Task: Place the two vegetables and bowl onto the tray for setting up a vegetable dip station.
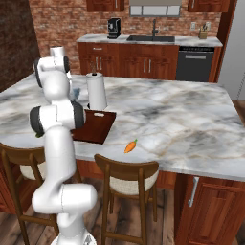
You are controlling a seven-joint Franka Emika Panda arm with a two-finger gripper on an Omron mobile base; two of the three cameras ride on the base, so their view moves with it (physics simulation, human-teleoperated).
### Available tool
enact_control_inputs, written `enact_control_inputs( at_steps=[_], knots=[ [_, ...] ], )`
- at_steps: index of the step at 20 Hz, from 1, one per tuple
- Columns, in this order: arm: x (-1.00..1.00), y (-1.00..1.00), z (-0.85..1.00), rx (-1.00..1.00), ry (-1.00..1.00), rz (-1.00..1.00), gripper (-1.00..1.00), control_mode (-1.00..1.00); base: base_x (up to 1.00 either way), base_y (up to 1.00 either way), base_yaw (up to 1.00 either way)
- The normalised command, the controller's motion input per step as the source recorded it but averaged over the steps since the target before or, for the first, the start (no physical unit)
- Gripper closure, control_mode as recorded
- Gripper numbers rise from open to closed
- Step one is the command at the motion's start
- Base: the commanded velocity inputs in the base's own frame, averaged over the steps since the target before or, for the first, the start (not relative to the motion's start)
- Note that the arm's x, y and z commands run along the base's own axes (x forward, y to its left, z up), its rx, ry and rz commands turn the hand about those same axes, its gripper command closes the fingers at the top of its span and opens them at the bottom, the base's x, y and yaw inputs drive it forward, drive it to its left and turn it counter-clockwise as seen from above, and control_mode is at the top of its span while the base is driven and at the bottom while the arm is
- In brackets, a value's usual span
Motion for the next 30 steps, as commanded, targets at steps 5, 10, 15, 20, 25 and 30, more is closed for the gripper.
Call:
enact_control_inputs(
  at_steps=[5, 10, 15, 20, 25, 30],
  knots=[
    [-0.38, -0.36, 0.00, 0.03, -0.03, 0.00, 1.00, -1.00, 0.00, 0.00, 0.00],
    [-0.14, -0.31, -0.01, 0.03, -0.13, 0.00, 1.00, -1.00, 0.00, 0.00, 0.00],
    [-0.02, -0.34, 0.00, 0.05, -0.20, 0.00, 1.00, -1.00, 0.00, 0.00, 0.00],
    [-0.01, -0.28, -0.02, 0.07, -0.12, 0.00, 1.00, -1.00, 0.00, 0.00, 0.00],
    [-0.02, -0.29, -0.01, 0.02, -0.01, 0.00, 1.00, -1.00, 0.00, 0.00, 0.00],
    [-0.01, -0.31, 0.00, 0.00, 0.00, 0.00, 1.00, -1.00, 0.00, 0.00, 0.00]
  ],
)
